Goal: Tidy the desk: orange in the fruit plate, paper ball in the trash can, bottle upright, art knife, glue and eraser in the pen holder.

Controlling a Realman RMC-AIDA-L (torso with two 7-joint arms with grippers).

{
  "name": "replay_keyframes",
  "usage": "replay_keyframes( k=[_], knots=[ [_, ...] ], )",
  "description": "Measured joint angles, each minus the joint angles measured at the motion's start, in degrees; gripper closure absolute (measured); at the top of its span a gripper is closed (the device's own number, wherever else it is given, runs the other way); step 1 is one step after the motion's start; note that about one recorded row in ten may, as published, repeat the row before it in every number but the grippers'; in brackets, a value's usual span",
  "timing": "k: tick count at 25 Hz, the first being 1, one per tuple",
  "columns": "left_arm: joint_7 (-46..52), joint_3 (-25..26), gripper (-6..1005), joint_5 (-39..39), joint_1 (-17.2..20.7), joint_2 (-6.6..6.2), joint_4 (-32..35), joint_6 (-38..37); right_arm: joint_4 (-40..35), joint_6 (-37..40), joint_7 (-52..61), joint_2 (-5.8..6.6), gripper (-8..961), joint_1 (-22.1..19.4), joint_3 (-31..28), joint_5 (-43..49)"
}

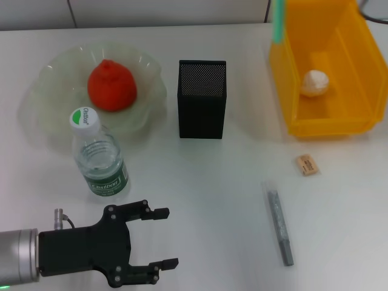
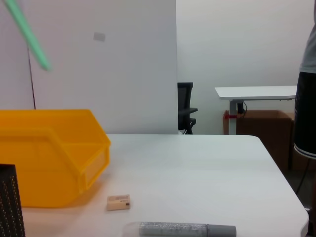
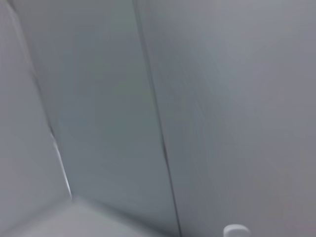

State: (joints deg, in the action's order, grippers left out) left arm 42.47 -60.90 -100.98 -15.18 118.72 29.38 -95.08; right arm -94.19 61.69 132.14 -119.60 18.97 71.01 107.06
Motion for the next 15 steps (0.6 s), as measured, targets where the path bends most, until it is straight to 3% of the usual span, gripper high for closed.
replay_keyframes(
  k=[1,2,5,6,7,8,10,11,15],
  knots=[
    [-0.31,0.00,227,0.00,-0.01,0.00,-0.28,0.07,8.18,-4.10,-11.01,0.00,762,1.32,1.49,-9.23],
    [-0.31,0.00,227,0.00,-0.01,0.00,-0.28,0.07,8.18,-4.10,-11.01,0.00,760,1.32,1.49,-9.23],
    [-0.44,0.01,227,0.00,-0.02,0.07,-0.37,0.23,22.45,-6.61,-28.36,0.04,757,5.19,3.11,-24.50],
    [-0.44,0.14,227,0.01,-0.02,0.07,-0.38,0.35,32.90,-6.56,-38.91,0.14,755,9.00,3.51,-32.74],
    [-0.44,0.14,227,0.01,-0.02,0.07,-0.38,0.35,32.90,-6.56,-38.91,0.14,754,9.00,3.51,-32.74],
    [-0.45,0.16,227,0.04,-0.02,0.05,-0.38,0.37,40.52,-6.51,-46.11,0.07,753,12.15,3.56,-37.05],
    [-0.46,0.12,227,0.09,-0.02,0.04,-0.38,0.39,44.46,-6.47,-49.25,0.02,751,13.81,3.63,-39.10],
    [-0.46,0.05,227,0.07,-0.02,0.08,-0.38,0.43,50.61,-6.13,-54.32,-0.05,749,16.50,4.22,-42.44],
    [-0.46,0.00,227,0.02,-0.02,0.13,-0.43,0.49,56.89,-5.60,-58.39,-0.05,744,19.08,5.25,-45.70]
  ],
)
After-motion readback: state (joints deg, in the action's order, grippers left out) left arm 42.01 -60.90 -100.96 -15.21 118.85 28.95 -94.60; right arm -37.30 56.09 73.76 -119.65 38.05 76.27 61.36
